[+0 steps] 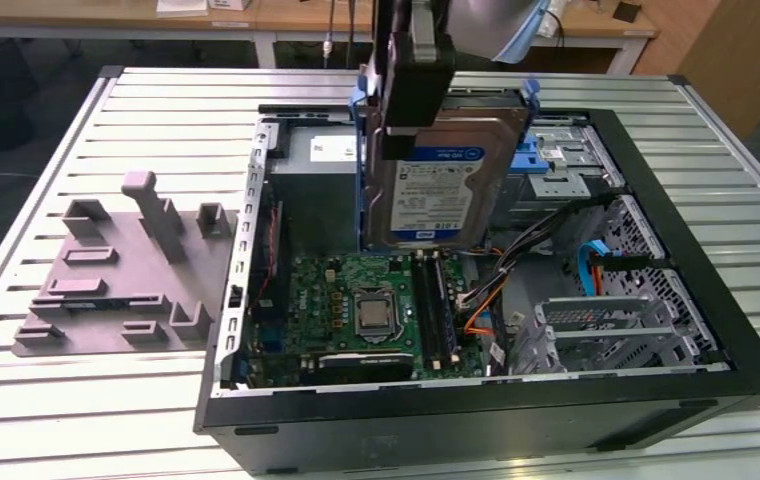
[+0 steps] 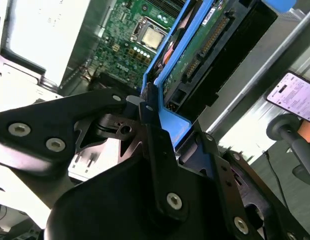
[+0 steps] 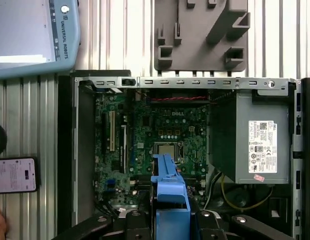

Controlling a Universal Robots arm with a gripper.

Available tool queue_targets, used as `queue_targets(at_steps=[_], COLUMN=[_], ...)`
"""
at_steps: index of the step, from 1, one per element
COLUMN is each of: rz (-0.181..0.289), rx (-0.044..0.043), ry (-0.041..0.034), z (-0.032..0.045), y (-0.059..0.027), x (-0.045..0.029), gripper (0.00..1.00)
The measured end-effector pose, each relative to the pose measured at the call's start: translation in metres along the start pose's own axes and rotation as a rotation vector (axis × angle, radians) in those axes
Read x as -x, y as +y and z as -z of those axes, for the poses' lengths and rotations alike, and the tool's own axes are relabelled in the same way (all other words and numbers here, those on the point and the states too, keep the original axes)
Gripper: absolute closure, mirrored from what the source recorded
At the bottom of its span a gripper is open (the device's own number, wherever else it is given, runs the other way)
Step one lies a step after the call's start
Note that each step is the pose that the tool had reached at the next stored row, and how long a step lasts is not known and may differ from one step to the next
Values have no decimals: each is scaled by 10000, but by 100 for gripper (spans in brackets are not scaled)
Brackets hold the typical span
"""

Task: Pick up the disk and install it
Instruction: 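Insert the disk into the insertion slot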

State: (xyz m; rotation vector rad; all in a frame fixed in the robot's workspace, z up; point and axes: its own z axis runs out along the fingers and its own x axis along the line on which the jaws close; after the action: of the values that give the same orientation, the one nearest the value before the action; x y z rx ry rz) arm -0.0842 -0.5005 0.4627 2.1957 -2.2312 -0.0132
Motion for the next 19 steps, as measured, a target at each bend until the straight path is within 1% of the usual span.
queue_targets(at_steps=[2,4,8,10,14,19], rz=[0,-1,0,0,-2,-3], rx=[-1,-1,-1,-1,-5,-13], ry=[2,2,5,15,111,186], z=[-1,-3,-6,-12,-21,-38], y=[-21,-49,-138,-167,-187,-201], x=[-28,-41,-48,-49,-71,-128], gripper=[64,64,64,64,64,64])
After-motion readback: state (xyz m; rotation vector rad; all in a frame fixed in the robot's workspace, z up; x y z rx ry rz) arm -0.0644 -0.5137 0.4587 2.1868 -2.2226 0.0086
